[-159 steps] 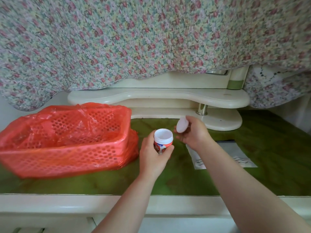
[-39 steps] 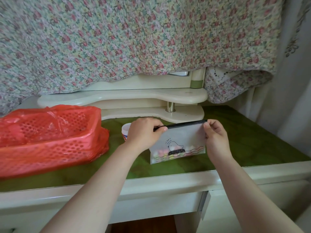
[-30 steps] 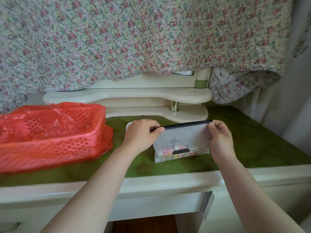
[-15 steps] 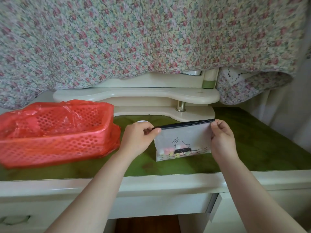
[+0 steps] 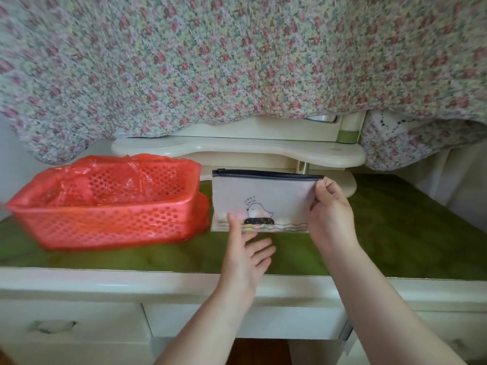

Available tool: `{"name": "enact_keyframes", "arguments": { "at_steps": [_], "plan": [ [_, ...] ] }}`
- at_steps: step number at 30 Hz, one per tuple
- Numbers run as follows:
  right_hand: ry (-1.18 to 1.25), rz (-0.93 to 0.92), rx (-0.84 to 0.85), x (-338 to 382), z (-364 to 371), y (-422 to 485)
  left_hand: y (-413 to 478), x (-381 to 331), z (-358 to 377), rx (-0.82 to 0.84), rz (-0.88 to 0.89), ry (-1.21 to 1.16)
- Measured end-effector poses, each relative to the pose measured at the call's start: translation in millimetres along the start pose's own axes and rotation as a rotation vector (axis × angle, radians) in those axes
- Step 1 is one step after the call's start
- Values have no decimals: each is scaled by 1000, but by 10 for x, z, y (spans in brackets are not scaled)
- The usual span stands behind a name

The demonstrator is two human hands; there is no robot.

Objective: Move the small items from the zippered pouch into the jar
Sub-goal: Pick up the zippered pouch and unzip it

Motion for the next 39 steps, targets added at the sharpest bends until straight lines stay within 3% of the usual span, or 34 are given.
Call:
{"name": "enact_keyframes", "arguments": {
  "at_steps": [5,8,14,18,21,23,27,33,39],
  "plan": [
    [18,43,28,-209,208,-162,-24,-213,7,40,65,-531],
    [13,84,53,-315,231,-209,-25,-355,-66,55,155,-580],
    [-352,14,122,-280,246,-235,42,-497,-278,-83,134,-601],
    [-599,-310,171,72,451,-211,28,-541,-336,-76,203,-601],
    [-964,-819,403,257,837,-381,44,-511,-347,-84,201,-596],
    [-1157,-987,619,184,1034,-492,68,-514,-362,-81,228,-592],
    [-1347,-783,749,6,1181,-519,78,-548,-415,-118,286,-573],
    [-1393,-517,682,-132,1194,-399,99,-548,-474,-174,278,-559],
    [-1541,-461,802,-139,1273,-353,140,-573,-504,-185,328,-570]
  ]
}}
Point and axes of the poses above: each hand's wrist, its own y-axis towards the middle knuckle, its own z-axis out of the palm, x = y × z, the point moved 5 cm from there along y, towards the middle knuckle, and after that the axes turned 8 degrees about -x, right-handed, at the moved point
